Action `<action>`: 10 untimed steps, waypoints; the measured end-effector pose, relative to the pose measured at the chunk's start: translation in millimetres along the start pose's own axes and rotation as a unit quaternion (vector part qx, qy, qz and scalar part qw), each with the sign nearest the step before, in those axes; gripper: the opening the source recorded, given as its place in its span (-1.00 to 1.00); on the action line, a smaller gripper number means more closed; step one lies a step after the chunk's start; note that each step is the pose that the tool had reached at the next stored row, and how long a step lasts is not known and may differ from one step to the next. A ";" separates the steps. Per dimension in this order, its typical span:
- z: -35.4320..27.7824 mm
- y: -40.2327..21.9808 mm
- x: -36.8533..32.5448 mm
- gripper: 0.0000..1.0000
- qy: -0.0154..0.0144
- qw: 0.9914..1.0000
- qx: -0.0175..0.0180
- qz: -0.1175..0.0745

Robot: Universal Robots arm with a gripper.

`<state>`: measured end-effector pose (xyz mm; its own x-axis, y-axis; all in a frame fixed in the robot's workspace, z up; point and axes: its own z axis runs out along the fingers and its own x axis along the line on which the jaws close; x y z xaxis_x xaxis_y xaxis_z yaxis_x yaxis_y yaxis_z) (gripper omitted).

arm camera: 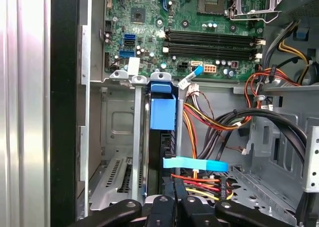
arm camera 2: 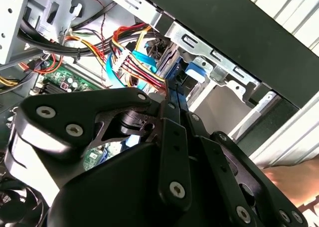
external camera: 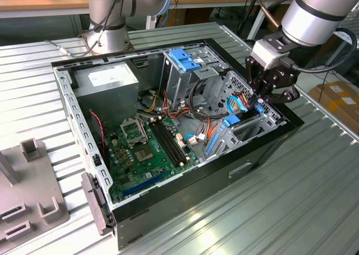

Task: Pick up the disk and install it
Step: 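Insert the second disk wire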

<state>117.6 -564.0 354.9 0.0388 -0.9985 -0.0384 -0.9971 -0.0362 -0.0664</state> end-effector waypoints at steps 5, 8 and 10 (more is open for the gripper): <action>-3.0 1.3 -0.3 -0.70 0.000 1.000 0.000 0.000; -4.0 17.5 -0.8 -0.70 0.000 1.000 0.003 0.000; -7.6 19.8 -1.3 -0.70 0.000 1.000 0.006 0.000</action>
<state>97.3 -563.7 361.2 0.0392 -0.9985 -0.0378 -0.9963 -0.0362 -0.0783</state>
